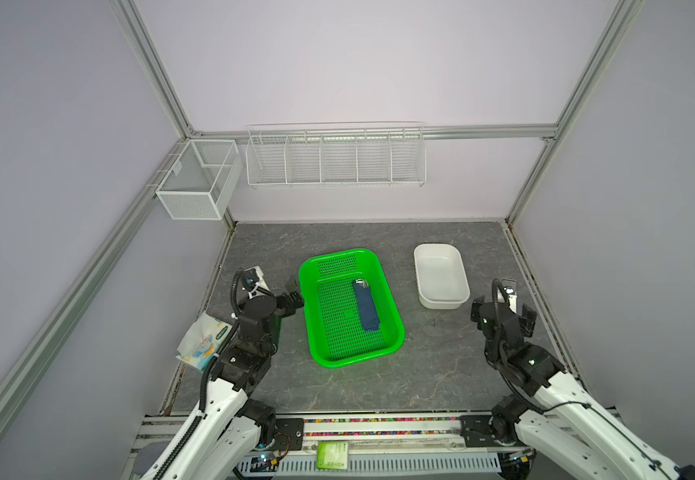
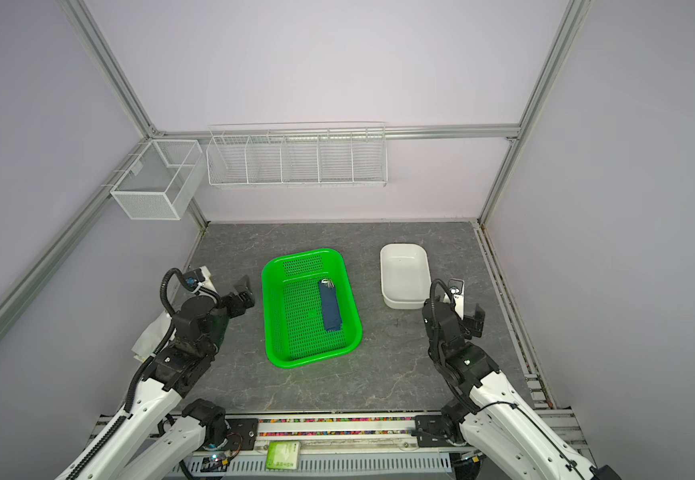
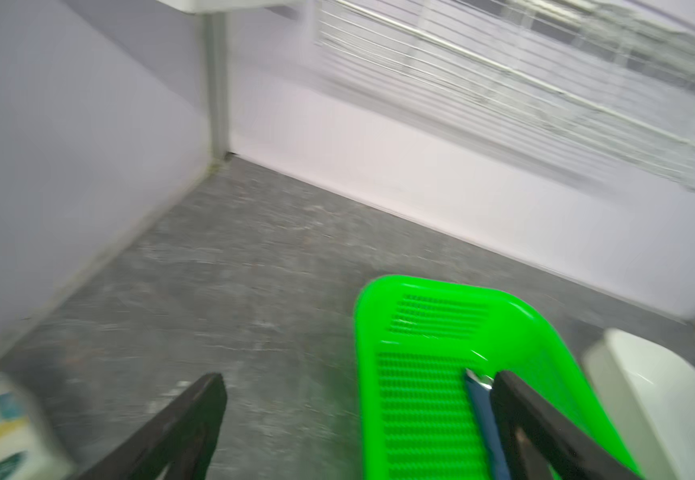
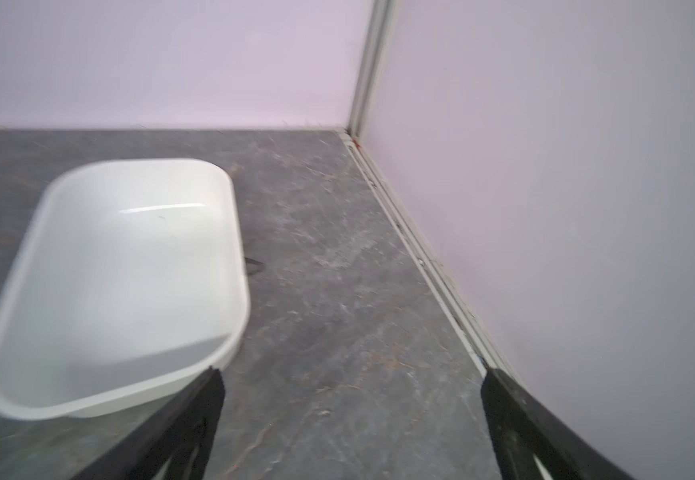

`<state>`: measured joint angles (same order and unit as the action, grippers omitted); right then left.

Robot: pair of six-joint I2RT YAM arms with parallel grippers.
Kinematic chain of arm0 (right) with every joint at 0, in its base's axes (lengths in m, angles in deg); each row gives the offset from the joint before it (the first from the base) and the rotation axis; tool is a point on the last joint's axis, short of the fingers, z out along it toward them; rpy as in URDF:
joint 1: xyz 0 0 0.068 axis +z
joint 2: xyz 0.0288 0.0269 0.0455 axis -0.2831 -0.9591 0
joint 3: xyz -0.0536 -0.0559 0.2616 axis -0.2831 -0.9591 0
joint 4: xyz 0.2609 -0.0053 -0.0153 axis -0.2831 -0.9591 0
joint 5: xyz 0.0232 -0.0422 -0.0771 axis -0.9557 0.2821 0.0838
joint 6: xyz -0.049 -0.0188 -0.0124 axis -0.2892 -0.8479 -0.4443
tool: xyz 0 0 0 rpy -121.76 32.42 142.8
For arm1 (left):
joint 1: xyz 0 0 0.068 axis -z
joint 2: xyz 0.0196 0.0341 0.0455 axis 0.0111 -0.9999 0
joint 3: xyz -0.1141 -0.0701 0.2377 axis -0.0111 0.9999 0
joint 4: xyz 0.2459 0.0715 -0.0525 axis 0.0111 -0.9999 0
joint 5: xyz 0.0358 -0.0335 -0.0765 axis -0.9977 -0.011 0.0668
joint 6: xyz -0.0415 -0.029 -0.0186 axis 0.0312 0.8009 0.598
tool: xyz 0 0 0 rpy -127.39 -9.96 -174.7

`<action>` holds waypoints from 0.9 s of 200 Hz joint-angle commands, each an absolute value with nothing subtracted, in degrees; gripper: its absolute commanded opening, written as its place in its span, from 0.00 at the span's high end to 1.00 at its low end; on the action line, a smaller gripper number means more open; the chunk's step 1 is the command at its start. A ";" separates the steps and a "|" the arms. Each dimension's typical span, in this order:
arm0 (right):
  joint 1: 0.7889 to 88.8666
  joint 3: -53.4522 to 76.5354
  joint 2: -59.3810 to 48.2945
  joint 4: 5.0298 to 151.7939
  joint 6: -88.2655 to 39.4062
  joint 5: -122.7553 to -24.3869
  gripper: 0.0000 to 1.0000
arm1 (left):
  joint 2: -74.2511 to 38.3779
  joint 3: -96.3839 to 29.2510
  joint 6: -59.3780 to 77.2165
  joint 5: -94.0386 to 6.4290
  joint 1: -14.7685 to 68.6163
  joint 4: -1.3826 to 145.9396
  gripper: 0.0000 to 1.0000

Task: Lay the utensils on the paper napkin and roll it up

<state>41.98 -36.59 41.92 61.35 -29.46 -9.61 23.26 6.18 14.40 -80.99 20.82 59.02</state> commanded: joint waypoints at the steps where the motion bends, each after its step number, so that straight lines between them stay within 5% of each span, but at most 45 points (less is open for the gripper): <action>1: 35.60 -41.51 42.11 72.47 -34.40 -17.73 0.01 | 19.59 8.99 12.88 -88.68 13.51 61.79 0.00; 66: 31.18 -50.71 27.57 102.52 -41.78 -28.46 0.01 | 2.33 14.05 3.18 -91.83 6.57 86.11 0.00; 165: 29.07 -51.66 5.73 134.57 -50.46 -38.95 0.02 | -26.11 18.74 -7.17 -75.05 6.33 128.24 0.01; 180: 28.86 -52.88 3.15 139.82 -51.25 -38.23 0.02 | -22.36 18.27 -5.15 -75.28 6.38 120.80 0.01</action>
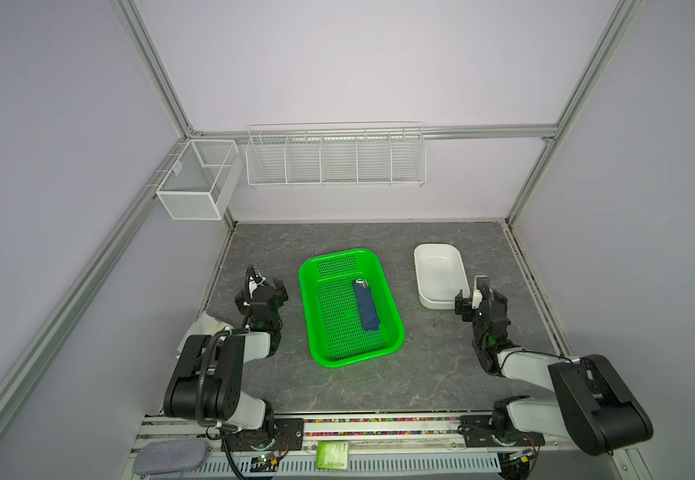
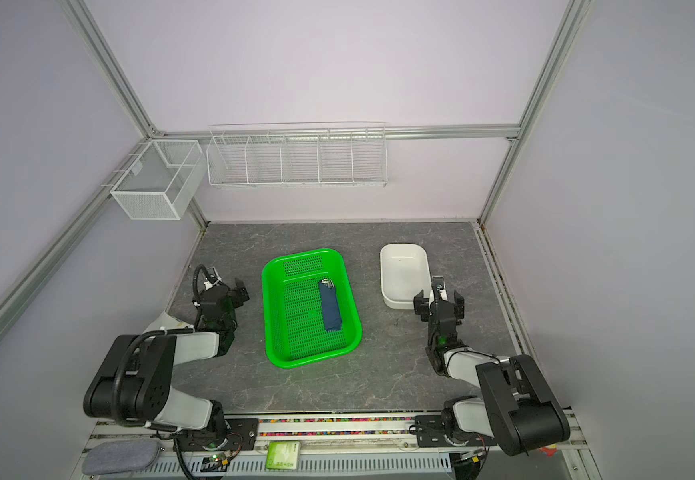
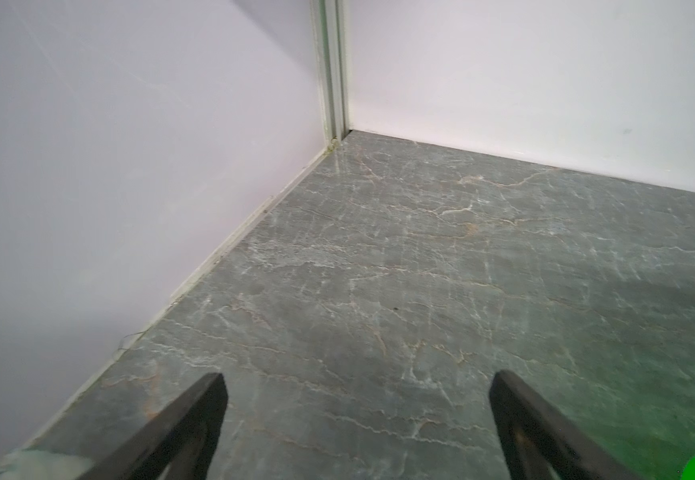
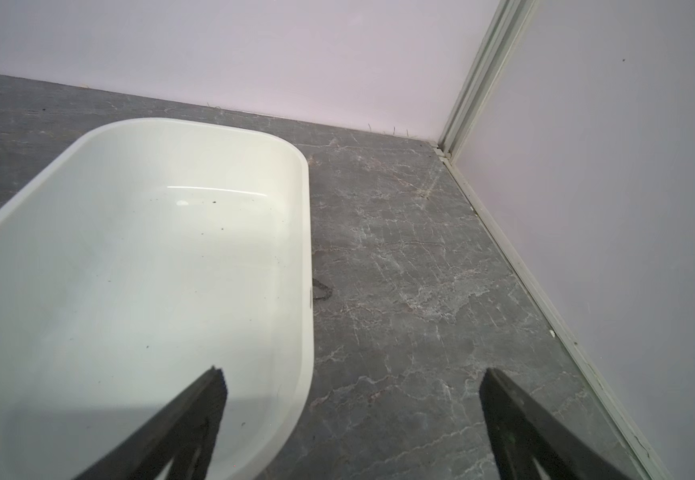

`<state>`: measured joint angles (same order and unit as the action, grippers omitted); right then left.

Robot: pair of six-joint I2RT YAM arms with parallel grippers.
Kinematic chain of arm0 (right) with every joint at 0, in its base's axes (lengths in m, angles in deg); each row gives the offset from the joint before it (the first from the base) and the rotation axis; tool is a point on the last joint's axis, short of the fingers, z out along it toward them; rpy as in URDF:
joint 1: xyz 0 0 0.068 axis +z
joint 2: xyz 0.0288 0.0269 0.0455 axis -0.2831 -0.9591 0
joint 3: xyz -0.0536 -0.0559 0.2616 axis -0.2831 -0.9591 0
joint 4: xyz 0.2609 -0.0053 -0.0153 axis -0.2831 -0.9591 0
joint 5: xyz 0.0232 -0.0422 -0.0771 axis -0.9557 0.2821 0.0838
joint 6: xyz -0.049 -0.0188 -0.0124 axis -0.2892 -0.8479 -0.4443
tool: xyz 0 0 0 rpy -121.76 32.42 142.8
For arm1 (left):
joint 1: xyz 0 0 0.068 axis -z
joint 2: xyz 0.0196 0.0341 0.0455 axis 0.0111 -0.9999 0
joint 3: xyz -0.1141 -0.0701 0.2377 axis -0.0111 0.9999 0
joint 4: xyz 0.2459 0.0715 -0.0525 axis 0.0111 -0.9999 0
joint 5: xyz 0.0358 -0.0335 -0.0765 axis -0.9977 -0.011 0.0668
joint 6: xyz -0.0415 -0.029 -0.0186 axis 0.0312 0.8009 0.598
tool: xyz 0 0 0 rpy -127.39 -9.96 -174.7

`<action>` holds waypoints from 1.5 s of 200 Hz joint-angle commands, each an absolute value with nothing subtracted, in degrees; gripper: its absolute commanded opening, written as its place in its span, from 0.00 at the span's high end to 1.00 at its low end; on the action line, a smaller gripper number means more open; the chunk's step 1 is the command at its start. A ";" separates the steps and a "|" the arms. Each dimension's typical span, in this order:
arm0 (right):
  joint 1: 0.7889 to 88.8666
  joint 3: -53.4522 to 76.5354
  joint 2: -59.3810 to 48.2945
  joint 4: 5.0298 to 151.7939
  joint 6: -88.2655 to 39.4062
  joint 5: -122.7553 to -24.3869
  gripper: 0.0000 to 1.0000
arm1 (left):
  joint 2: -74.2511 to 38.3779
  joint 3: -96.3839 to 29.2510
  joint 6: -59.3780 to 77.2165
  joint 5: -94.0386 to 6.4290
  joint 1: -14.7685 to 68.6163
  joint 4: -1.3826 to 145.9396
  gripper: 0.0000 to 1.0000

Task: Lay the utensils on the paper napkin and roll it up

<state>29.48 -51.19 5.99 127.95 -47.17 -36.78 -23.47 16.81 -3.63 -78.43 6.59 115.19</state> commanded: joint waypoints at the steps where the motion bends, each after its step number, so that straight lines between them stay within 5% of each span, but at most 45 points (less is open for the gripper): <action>1: 28.81 -52.93 2.98 140.16 -51.22 -38.13 0.02 | -22.32 18.07 -4.88 -75.43 6.36 120.23 0.01; 41: 28.57 -54.28 -6.70 153.95 -50.91 -36.03 0.03 | -24.94 16.61 -4.35 -77.54 5.65 121.70 0.01; 113: 22.11 -45.88 -6.05 133.87 -44.62 -40.93 0.03 | -24.96 16.51 -4.40 -77.52 5.71 121.58 0.01; 119: 20.93 -44.72 -6.17 132.05 -43.60 -42.10 0.10 | -25.00 16.59 -4.51 -77.52 5.73 121.71 0.01; 300: 19.26 -44.48 -6.07 131.05 -42.35 -43.74 0.11 | -24.97 16.20 -6.26 -72.73 5.65 120.93 0.01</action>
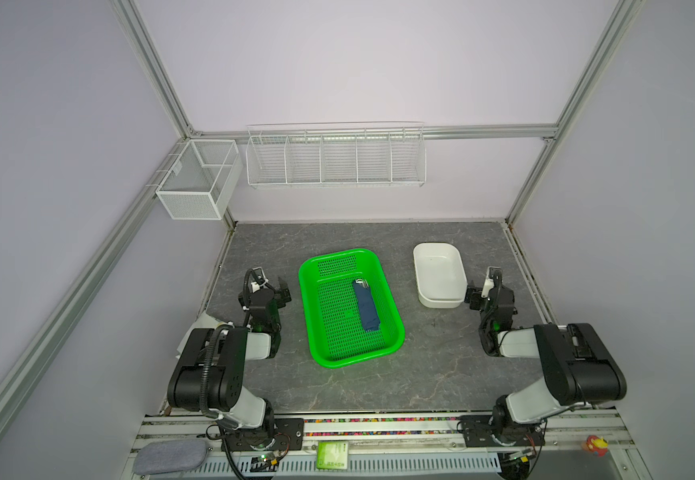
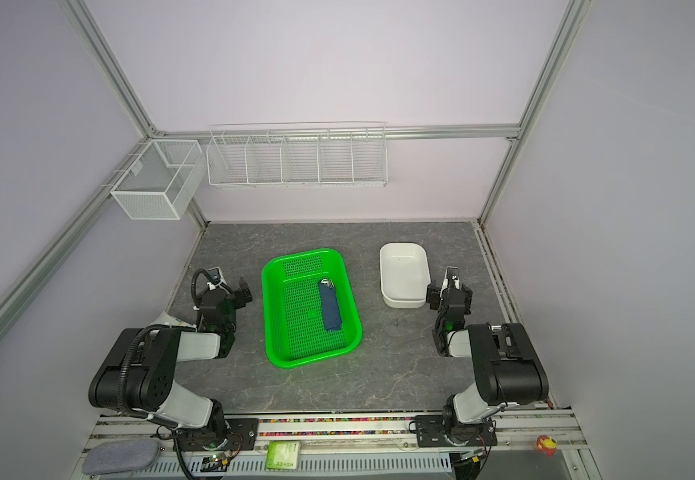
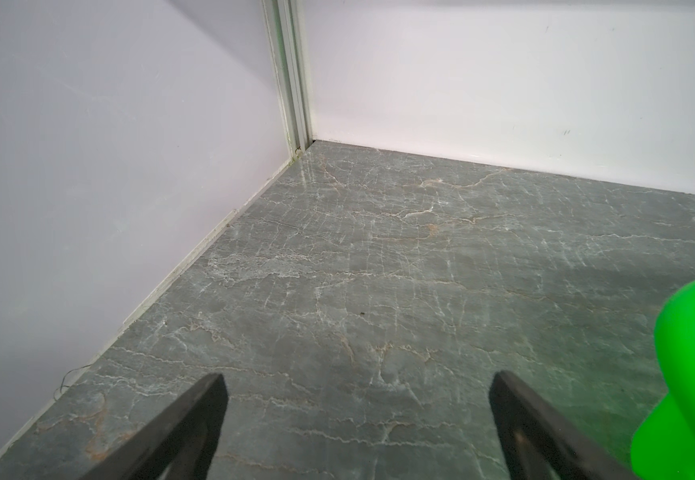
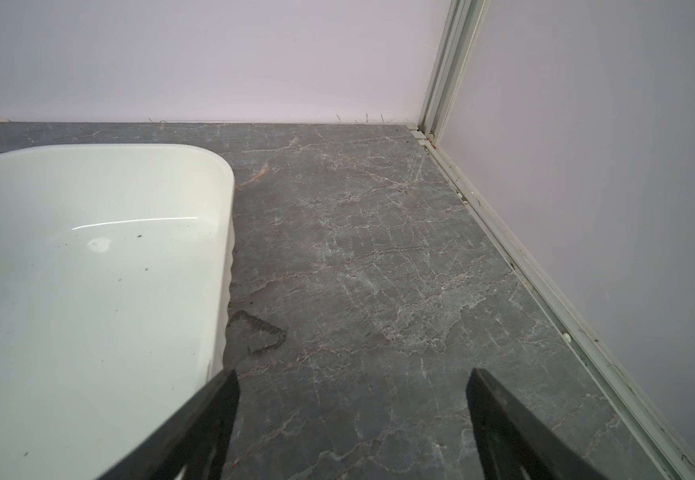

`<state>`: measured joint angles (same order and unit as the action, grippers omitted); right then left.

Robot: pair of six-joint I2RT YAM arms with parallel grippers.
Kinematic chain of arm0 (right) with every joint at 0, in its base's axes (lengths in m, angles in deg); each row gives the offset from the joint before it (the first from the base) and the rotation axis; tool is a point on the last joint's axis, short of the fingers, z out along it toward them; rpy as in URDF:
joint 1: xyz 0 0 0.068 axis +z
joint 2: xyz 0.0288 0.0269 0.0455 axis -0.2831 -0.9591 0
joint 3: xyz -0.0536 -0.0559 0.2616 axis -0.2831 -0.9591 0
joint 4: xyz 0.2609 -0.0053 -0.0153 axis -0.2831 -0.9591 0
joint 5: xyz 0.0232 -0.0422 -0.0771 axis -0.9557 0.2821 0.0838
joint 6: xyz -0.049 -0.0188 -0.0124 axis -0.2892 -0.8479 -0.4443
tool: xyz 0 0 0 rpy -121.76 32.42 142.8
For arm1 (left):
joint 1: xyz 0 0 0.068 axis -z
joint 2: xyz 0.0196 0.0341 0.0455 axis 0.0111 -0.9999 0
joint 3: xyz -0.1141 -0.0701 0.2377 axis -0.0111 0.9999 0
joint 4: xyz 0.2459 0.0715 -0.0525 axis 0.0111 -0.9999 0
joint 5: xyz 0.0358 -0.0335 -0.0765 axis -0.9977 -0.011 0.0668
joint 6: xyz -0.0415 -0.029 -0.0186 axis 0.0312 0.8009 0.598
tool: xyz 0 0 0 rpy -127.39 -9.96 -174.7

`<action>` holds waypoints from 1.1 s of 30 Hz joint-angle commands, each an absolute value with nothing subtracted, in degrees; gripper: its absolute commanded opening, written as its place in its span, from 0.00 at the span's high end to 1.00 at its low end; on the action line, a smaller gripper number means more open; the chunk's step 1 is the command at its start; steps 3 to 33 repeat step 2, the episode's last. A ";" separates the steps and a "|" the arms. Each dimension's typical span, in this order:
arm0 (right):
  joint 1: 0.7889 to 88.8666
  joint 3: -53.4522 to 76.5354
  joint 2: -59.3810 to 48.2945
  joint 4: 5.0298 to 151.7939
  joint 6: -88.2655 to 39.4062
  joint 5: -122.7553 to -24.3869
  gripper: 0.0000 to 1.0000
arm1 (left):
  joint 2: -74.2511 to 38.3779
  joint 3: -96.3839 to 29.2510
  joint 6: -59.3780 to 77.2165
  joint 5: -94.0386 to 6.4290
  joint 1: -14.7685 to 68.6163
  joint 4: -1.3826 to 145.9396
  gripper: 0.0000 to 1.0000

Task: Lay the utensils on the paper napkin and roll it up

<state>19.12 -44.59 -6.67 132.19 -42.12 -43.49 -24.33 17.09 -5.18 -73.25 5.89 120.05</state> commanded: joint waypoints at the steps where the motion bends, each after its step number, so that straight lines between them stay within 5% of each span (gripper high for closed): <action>1: 19.26 -44.46 -6.07 131.07 -42.37 -43.74 0.11 | -24.94 16.20 -6.32 -72.71 5.65 120.95 0.01; 33: 19.28 -44.45 -6.04 131.16 -42.24 -43.74 0.11 | -24.89 16.57 -7.13 -71.02 5.65 121.53 0.01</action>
